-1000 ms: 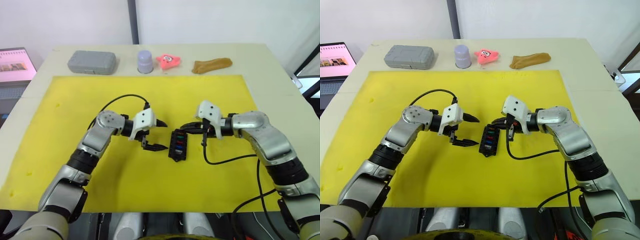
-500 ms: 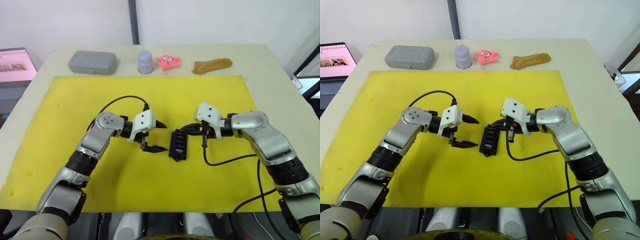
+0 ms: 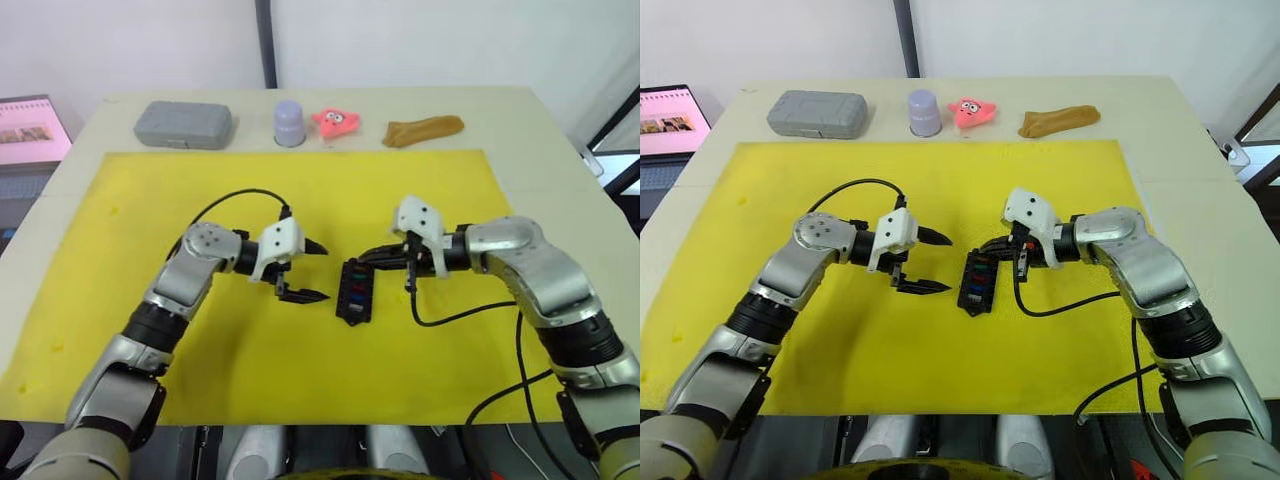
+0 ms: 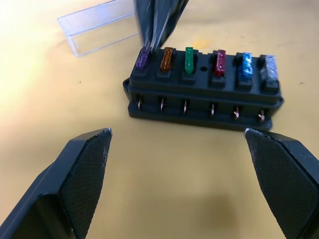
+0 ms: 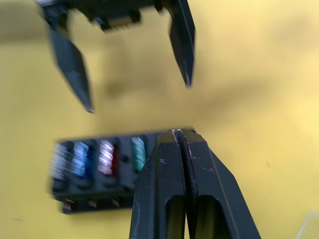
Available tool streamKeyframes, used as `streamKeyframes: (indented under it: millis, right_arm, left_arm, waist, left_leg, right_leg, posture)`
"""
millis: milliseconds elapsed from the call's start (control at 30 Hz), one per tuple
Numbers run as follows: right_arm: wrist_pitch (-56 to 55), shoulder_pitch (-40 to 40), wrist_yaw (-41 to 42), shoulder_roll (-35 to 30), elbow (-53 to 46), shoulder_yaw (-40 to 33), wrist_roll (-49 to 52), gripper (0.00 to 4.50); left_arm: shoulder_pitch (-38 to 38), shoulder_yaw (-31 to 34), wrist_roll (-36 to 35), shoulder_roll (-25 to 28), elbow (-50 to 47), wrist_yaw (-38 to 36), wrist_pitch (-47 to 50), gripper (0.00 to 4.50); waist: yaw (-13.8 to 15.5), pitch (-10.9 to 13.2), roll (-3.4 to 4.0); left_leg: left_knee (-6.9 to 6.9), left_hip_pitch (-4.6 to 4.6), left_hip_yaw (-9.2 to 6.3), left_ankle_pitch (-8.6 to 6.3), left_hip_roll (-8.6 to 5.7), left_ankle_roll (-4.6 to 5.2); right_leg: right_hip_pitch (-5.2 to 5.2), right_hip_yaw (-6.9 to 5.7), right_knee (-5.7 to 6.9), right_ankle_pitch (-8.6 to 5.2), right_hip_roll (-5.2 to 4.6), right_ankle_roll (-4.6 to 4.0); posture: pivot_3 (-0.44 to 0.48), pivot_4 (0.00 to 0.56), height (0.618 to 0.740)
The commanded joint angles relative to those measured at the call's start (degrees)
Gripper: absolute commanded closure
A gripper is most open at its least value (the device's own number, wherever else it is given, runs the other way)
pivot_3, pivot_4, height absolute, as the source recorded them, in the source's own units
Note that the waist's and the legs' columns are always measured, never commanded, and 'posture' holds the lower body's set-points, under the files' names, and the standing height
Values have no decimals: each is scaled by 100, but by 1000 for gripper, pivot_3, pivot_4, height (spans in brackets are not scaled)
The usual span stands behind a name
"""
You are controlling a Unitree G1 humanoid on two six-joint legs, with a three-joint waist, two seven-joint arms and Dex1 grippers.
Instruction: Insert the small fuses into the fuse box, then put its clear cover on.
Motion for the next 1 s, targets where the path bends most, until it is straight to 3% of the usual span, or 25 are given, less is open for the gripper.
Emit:
streamKeyframes:
  millis: [33,267,367,600,800,1000]
  right_arm:
    - [74,-106,98,-286,-362,-401,246,4471]
    - [-298,502,443,-1347,-510,-1114,260,4471]
    - [-393,1064,581,-2006,-331,-1764,202,3539]
    - [-938,2195,1076,-2936,490,-2904,53,28]
    - [-1008,2629,1154,-3119,645,-3325,8,28]
    - [746,1333,156,-2564,-138,-2353,618,28]
  left_arm:
    - [103,295,-257,209,-442,-42,211,0]
    - [522,944,-597,954,-1192,110,875,0]
    - [922,1570,-868,1651,-1431,70,1400,0]
    - [1588,2432,-1177,2593,-1478,-16,1666,0]
    - [1780,2667,-1255,2835,-1213,-54,1607,0]
    - [1593,2247,-1407,2161,-1818,374,1716,0]
  waist:
    - [5,0,0]
    - [15,1,-1]
    - [4,2,-1]
    - [11,5,4]
    - [3,7,9]
    - [-1,9,16]
  left_leg:
    - [0,0,0,0,0,0]
    - [0,-4,-2,-2,-1,3]
    - [-1,-3,2,-16,0,28]
    - [-5,7,5,-18,5,33]
    - [-5,7,7,-19,5,33]
    - [-4,7,6,-18,7,31]
  right_leg:
    - [0,0,0,0,0,0]
    - [1,0,-3,0,-2,0]
    - [1,1,-4,0,-2,0]
    - [8,3,-5,0,0,0]
    - [9,3,-6,0,-2,0]
    - [7,7,-4,0,-3,0]
  posture:
    - [0,150,740]
    - [0,150,740]
    - [0,150,740]
    - [0,150,740]
    - [0,150,740]
    - [0,150,740]
